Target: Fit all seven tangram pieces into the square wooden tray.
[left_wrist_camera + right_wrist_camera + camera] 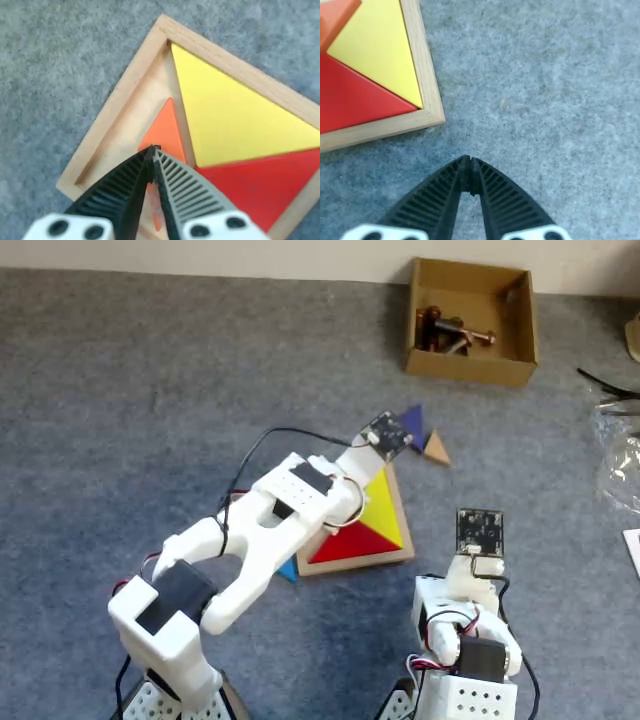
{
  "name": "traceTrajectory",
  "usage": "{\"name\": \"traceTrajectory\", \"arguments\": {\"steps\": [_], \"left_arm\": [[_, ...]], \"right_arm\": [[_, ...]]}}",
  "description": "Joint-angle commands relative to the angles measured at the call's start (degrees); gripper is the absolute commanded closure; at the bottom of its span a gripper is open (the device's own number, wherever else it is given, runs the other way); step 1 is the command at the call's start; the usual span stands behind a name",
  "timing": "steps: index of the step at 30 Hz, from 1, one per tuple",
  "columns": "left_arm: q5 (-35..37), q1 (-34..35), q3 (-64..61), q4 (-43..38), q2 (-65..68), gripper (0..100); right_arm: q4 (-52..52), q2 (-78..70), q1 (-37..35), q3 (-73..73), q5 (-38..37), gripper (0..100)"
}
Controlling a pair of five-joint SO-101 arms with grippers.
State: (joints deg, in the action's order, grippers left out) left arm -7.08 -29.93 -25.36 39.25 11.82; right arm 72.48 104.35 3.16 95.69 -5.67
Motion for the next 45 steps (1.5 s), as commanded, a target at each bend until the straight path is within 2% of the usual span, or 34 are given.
{"name": "traceTrajectory", "arguments": {"steps": [1,8,15,26,30,32,35,41,45], "left_arm": [[0.7,1.0,0.4,3.8,0.3,99],[11.6,4.7,0.5,4.0,0.3,99],[17.5,8.7,0.5,4.0,0.3,99],[18.0,8.7,0.7,7.2,0.0,99],[18.0,8.7,2.2,7.2,-4.4,99],[17.6,8.6,2.1,7.0,-7.9,99],[12.7,7.5,1.7,7.0,-11.6,99],[5.5,5.1,1.6,6.9,-12.2,99],[-3.0,4.1,1.5,6.9,-12.1,99]], "right_arm": [[-1.0,0.8,-0.9,6.5,0.6,99.4],[-1.0,0.8,-0.9,6.5,0.6,99.4],[-1.0,0.8,-0.9,6.5,0.6,99.4],[-1.0,0.8,-0.9,6.5,0.6,99.4],[-1.0,0.8,-0.9,6.5,0.6,99.4],[-1.0,0.8,-0.9,6.5,0.6,99.4],[-1.0,0.8,-0.9,6.5,0.6,99.4],[-1.0,0.8,-0.9,6.5,0.6,99.4],[-1.0,0.8,-0.9,6.5,0.6,99.4]]}}
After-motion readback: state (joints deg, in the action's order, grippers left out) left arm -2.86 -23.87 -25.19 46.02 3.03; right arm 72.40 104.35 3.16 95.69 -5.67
